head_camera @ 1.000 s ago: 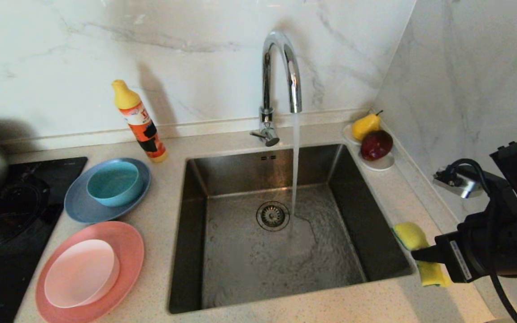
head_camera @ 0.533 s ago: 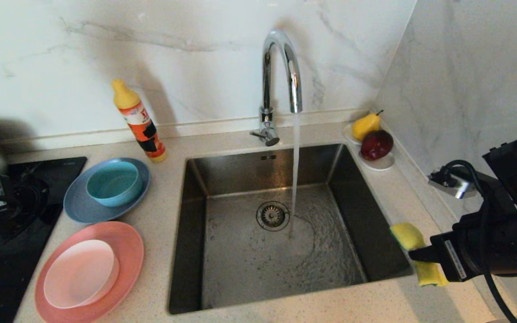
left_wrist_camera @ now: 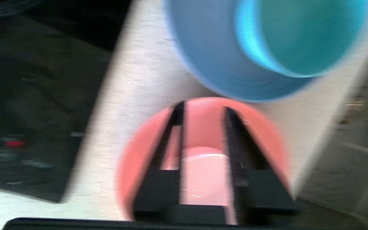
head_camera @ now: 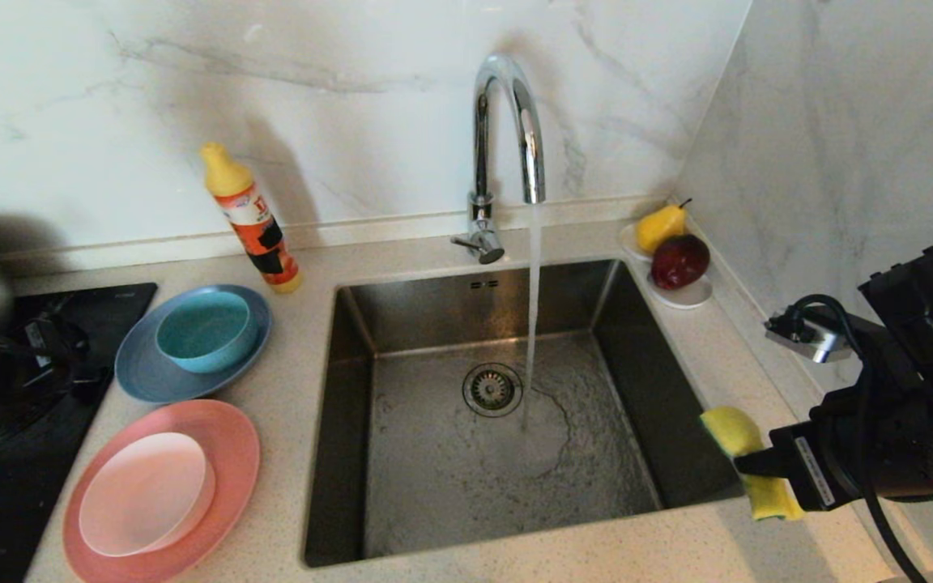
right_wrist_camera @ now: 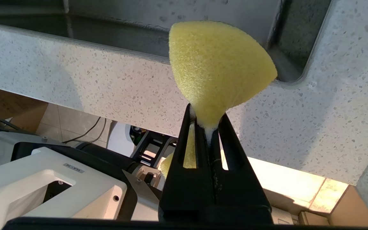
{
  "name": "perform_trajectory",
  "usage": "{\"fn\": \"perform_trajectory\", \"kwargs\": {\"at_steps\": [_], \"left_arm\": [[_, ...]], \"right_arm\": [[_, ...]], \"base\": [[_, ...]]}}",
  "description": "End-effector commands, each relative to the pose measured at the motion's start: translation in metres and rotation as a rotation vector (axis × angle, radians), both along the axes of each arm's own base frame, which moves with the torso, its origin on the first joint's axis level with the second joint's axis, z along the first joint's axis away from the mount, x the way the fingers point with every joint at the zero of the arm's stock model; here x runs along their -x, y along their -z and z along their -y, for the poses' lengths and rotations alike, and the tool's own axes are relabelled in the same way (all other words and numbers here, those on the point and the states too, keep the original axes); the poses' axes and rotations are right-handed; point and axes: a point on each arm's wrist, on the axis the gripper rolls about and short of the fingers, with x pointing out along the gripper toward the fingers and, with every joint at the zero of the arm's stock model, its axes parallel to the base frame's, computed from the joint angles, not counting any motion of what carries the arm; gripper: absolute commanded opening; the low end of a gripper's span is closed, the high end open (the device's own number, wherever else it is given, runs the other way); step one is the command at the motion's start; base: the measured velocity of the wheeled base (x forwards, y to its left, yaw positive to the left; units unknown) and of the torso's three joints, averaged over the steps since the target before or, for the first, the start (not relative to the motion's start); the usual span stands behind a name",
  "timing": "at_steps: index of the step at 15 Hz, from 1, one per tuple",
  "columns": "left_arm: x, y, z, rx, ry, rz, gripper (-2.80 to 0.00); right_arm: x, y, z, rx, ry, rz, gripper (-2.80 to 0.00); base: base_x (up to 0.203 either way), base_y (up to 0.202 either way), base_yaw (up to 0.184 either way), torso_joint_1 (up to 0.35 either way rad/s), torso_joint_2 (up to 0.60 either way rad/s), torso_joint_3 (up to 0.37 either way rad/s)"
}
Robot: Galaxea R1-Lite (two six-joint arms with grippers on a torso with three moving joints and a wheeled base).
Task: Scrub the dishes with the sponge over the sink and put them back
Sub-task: Pick up a bowl and the sponge
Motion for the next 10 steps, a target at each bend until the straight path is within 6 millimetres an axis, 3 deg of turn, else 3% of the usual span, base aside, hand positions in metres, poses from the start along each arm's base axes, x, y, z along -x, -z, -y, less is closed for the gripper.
{"fn": "perform_trajectory", "kwargs": {"at_steps": [1, 6, 10], "left_arm": [[-0.001, -0.001, 0.000, 0.013, -0.002, 0.003, 0.00], [-0.018, 0.039, -0.008, 0.054, -0.003, -0.116, 0.00], [-0.028, 0.056, -0.012, 0.062, -0.023, -0.056, 0.00]], "right_arm": [[0.001, 0.001, 0.000, 0.001, 0.000, -0.006, -2.80], [0.000, 0.005, 0.000, 0.007, 0.001, -0.021, -2.80], [-0.001, 0.005, 0.000, 0.009, 0.002, -0.020, -2.80]], "base": [[0.000, 0.000, 0.000, 0.000, 0.00, 0.000], [0.000, 0.000, 0.000, 0.000, 0.00, 0.000], [0.000, 0.000, 0.000, 0.000, 0.00, 0.000]]}}
